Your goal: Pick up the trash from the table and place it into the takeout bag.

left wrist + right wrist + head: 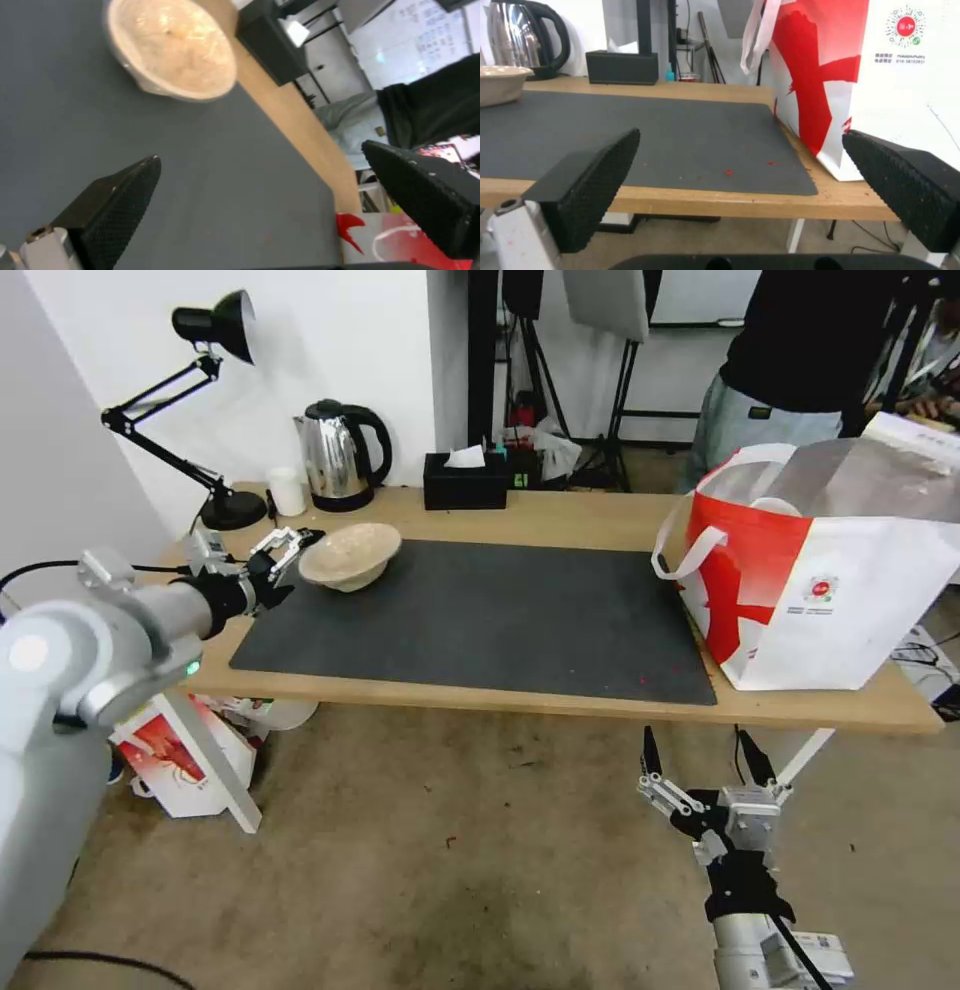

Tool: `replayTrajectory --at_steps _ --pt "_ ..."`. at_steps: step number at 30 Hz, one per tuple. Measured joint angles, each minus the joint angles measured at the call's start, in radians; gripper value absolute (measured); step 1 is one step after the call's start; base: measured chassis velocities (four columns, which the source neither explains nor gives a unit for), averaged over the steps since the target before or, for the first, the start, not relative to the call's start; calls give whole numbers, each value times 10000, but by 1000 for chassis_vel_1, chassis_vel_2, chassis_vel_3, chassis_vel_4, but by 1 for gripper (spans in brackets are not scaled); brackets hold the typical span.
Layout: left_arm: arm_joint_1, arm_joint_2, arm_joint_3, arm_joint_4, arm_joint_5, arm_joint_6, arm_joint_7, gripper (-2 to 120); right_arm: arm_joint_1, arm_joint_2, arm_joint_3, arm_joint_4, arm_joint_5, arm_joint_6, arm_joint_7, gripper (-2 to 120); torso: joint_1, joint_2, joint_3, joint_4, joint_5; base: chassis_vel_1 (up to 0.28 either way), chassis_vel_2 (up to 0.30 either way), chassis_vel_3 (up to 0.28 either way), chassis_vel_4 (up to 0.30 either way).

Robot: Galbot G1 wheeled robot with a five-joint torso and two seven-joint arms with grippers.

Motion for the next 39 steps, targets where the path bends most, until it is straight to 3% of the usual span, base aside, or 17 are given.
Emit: replayTrajectory --at_steps 4,21,39 --pt "-360 -60 246 612 51 188 -190 100 -1 0 0 0 0 0 0 100 0 0 -1 2 1 0 0 0 0" --pt "-1353 -337 987 1807 861 196 83 100 -1 0 0 0 0 0 0 100 0 2 -1 1 0 0 0 0 0" --pt "-2532 -725 1952 3957 1620 357 405 100 -1 0 0 0 0 0 0 100 0 2 -1 3 0 0 0 0 0"
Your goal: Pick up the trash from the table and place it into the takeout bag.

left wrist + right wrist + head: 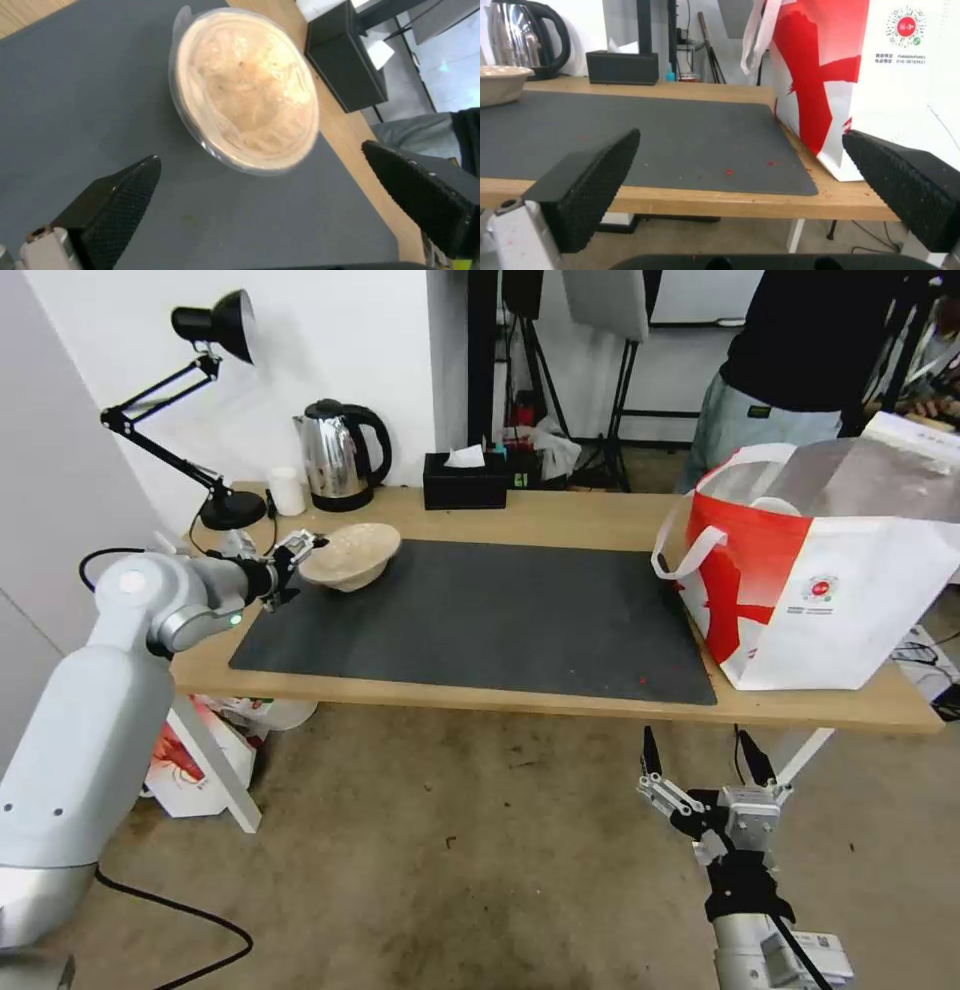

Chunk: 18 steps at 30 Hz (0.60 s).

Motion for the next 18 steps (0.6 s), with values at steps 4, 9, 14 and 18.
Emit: replayTrajectory --at_steps 4,9,14,18 --pt "-171 -54 138 326 111 33 59 100 0 0 0 0 0 0 -1 100 0 0 0 -2 1 0 0 0 0" --pt "-312 -161 266 598 291 88 150 100 1 0 0 0 0 0 0 100 0 -1 0 -1 0 0 0 0 0" --pt "-391 -284 365 785 452 127 232 100 0 0 0 0 1 0 -1 100 -1 -1 0 -1 0 0 0 0 0" --pt "-405 -329 386 831 501 134 264 100 1 0 0 0 0 0 -1 100 -1 -2 0 -1 -1 0 0 0 0"
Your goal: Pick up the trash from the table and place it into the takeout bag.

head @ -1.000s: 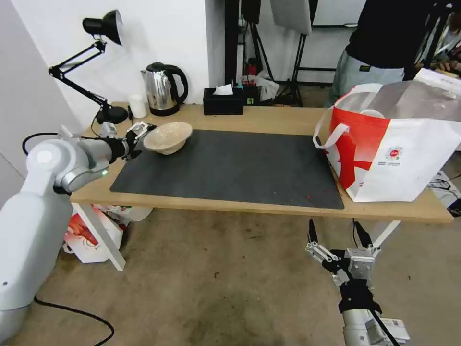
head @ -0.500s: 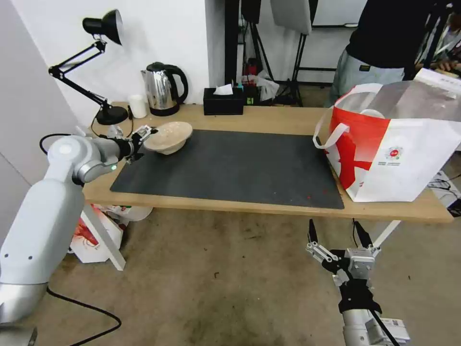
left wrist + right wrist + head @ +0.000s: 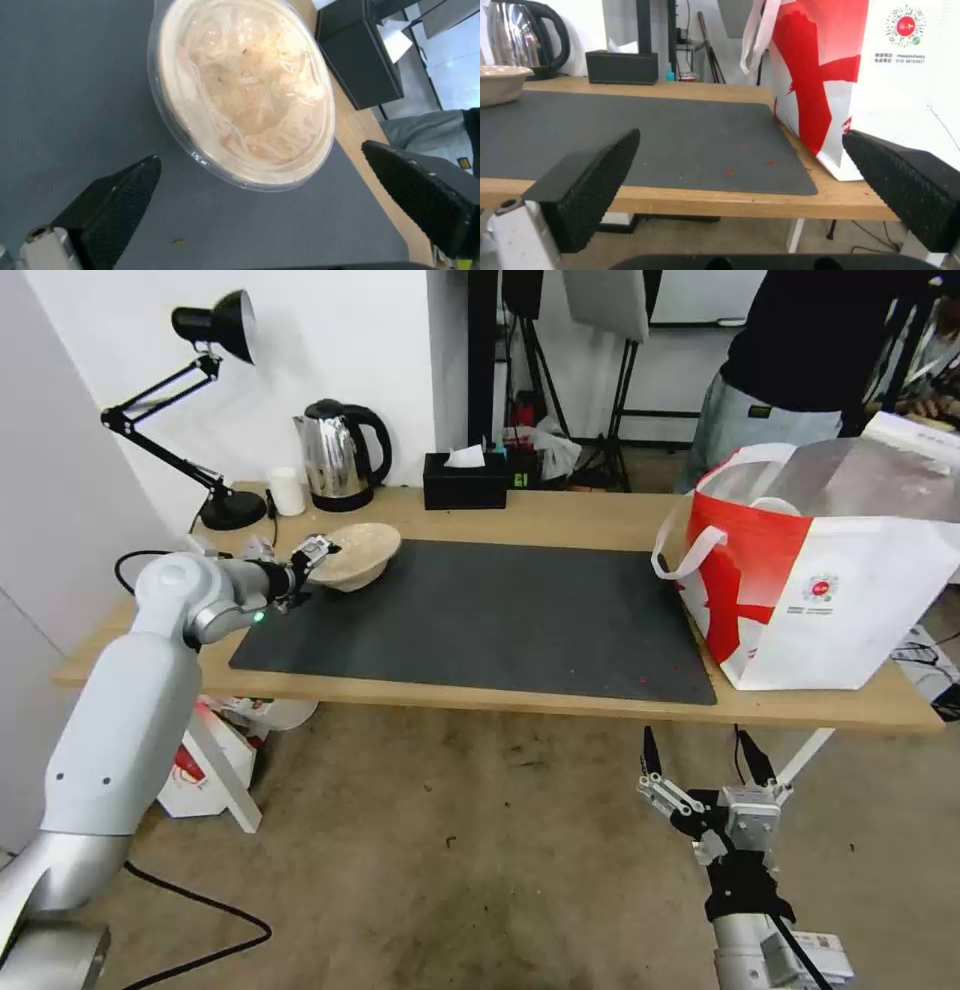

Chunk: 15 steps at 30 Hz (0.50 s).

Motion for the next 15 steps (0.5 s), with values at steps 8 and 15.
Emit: replayTrajectory --at_steps 8,15 --pt "-300 -569 64 719 609 56 661 100 0 0 0 0 0 0 0 100 0 0 0 1 1 0 0 0 0" --pt "-427 -652 52 925 812 45 913 100 0 0 0 0 0 0 0 100 0 0 0 1 1 0 0 0 0"
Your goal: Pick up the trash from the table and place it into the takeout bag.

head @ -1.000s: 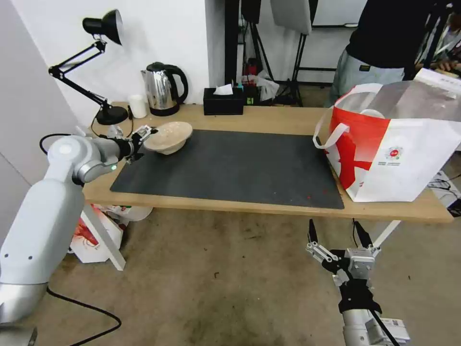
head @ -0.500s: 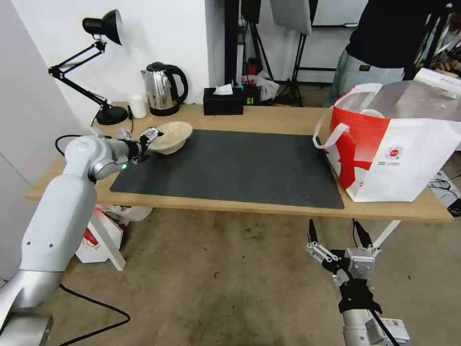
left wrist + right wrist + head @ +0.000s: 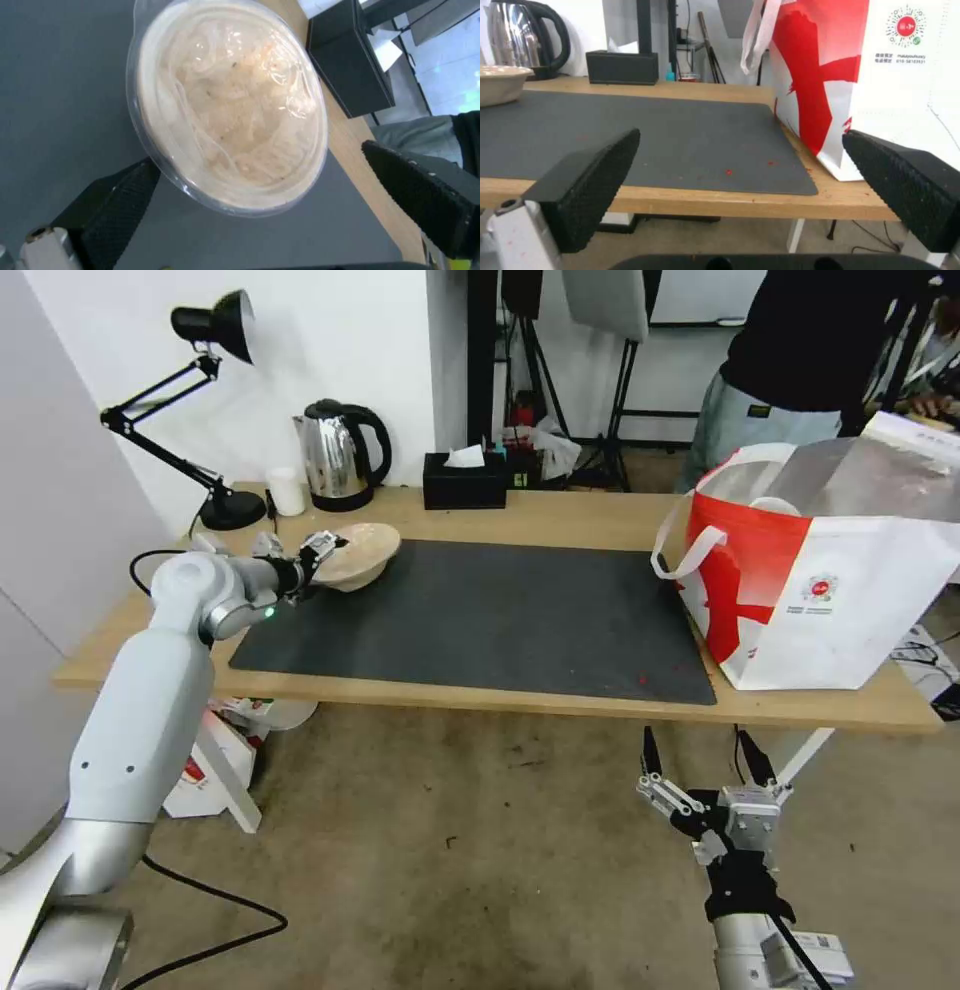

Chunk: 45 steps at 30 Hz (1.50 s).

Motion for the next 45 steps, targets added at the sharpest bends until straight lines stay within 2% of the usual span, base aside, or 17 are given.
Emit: replayTrajectory --at_steps 7,18,22,33,37,40,41,45 --pt "-62 -19 16 270 265 -6 310 100 0 0 0 0 0 0 0 100 0 0 0 0 0 0 0 0 0" --pt "-208 -101 43 451 482 26 405 100 0 0 0 0 1 0 0 100 0 1 0 -1 1 0 0 0 0" --pt "-426 -141 216 753 825 -50 513 100 0 0 0 0 0 0 0 100 0 0 0 -1 1 0 0 0 0" --pt "-445 -212 372 996 1410 -207 965 100 0 0 0 0 0 0 0 100 0 0 0 -1 -1 0 0 0 0" --pt "-484 -227 383 1049 1450 -250 966 96 0 0 0 0 0 0 0 100 0 0 0 0 0 0 0 0 0" --pt "-484 -206 375 1028 1464 -269 970 86 0 0 0 0 0 0 0 100 0 0 0 -1 1 0 0 0 0" --pt "-484 -206 375 1028 1464 -269 970 86 0 0 0 0 0 0 0 100 0 0 0 -1 1 0 0 0 0" --pt "-384 -151 302 984 1469 -289 994 68 0 0 0 0 0 0 0 100 0 0 0 -1 -1 0 0 0 0"
